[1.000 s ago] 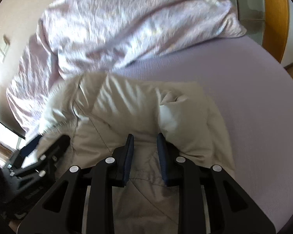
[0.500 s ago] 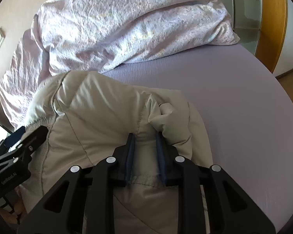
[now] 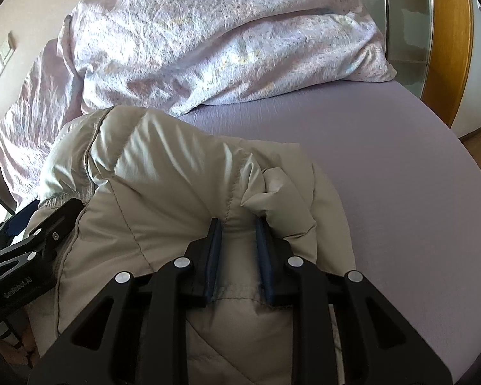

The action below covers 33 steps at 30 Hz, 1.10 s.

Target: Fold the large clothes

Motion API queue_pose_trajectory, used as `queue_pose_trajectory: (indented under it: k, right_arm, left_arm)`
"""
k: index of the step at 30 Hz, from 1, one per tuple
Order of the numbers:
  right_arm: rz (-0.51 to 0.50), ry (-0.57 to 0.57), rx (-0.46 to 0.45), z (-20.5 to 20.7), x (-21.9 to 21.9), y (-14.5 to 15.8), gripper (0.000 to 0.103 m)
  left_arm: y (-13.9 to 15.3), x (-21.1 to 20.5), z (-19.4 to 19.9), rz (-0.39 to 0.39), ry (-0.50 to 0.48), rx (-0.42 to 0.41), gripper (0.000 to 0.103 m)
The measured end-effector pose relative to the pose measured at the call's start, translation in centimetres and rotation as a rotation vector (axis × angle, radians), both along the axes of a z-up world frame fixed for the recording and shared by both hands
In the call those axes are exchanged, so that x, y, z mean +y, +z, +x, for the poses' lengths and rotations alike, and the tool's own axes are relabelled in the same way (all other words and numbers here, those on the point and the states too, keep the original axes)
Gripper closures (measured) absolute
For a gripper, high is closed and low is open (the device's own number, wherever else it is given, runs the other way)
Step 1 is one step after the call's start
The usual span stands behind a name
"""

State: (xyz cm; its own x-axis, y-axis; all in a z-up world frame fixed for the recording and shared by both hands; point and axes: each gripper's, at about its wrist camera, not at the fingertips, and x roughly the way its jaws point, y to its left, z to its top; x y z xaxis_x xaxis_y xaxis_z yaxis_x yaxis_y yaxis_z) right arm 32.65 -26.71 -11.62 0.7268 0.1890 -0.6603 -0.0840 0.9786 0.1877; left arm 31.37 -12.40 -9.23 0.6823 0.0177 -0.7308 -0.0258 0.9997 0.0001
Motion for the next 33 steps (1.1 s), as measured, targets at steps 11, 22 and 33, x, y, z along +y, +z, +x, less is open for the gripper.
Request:
queue_pose_trajectory:
  k: [11,22,33]
  right_arm:
    - [-0.015,0.001,0.006,0.17,0.24,-0.06,0.080]
    - [-0.016,-0.009,-0.017,-0.12,0.29,-0.29,0.080]
    - [-0.005,0.006,0.028,0.19,0.05,0.31,0.079]
  left_arm:
    - [-0.50,-0.04,-0.27,0.010,0.012,-0.020,0.002]
    - [-0.77,-0.12,-0.68,0.021,0.019,-0.042,0.002]
    - [-0.66,-0.14,-0.75,0.017,0.011,-0.014,0.002]
